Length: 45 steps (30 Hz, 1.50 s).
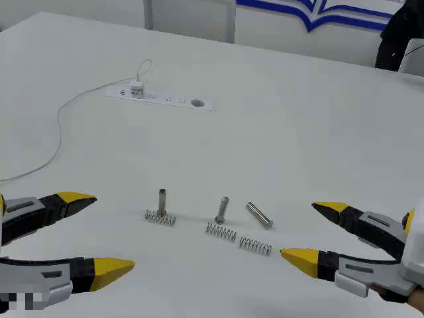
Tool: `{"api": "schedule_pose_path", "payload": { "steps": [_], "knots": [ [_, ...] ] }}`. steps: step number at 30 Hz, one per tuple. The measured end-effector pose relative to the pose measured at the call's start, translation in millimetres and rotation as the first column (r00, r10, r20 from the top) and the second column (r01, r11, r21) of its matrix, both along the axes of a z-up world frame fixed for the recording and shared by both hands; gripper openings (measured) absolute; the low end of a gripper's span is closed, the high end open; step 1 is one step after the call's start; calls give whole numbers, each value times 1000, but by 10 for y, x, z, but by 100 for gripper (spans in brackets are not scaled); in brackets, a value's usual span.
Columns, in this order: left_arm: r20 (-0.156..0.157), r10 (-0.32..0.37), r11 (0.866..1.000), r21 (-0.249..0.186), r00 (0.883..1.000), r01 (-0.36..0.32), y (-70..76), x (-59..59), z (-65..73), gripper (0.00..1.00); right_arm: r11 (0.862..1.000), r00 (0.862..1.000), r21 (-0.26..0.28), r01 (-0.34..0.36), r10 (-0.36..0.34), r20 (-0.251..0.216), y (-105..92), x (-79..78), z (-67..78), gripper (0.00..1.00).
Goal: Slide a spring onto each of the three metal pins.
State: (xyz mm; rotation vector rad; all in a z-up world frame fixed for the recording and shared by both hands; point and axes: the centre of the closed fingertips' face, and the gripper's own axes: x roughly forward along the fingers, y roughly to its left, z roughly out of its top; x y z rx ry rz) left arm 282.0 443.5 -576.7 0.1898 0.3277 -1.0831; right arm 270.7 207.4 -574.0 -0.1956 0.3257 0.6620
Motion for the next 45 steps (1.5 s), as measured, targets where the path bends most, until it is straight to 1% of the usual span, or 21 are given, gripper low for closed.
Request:
{"api": "schedule_pose_path", "payload": {
  "steps": [3,7,9,15,19,28,33,40,45],
  "knots": [
    [-3,-5,1000,9,1000,5,2,-3,-35,70,1000,1000,-11,4,-5,-5,-36,-13,-25,64],
    [-7,-10,1000,20,1000,10,10,6,-82,71,999,1000,-47,2,-3,-17,-69,-45,-91,65],
    [-10,-11,1000,29,1000,11,16,16,-117,72,998,1000,-55,1,-3,-24,-80,-55,-116,65],
    [-15,-16,998,56,1000,17,37,46,-216,72,998,999,-54,12,-13,-30,-114,-61,-147,65],
    [-21,-14,998,58,1000,15,41,62,-240,72,999,999,-50,21,-23,-31,-137,-56,-149,65],
    [-27,-14,998,56,1000,16,37,51,-244,72,999,999,-46,29,-30,-37,-153,-61,-171,65],
    [-27,-12,999,52,1000,13,43,57,-239,72,999,999,-39,38,-40,-37,-167,-39,-161,64],
    [-26,-13,999,49,1000,14,31,53,-225,72,998,998,-39,53,-54,-38,-200,17,-126,63],
    [-25,-13,999,47,1000,14,26,51,-210,72,997,997,-58,59,-62,-50,-214,104,-112,61]
  ]
}}
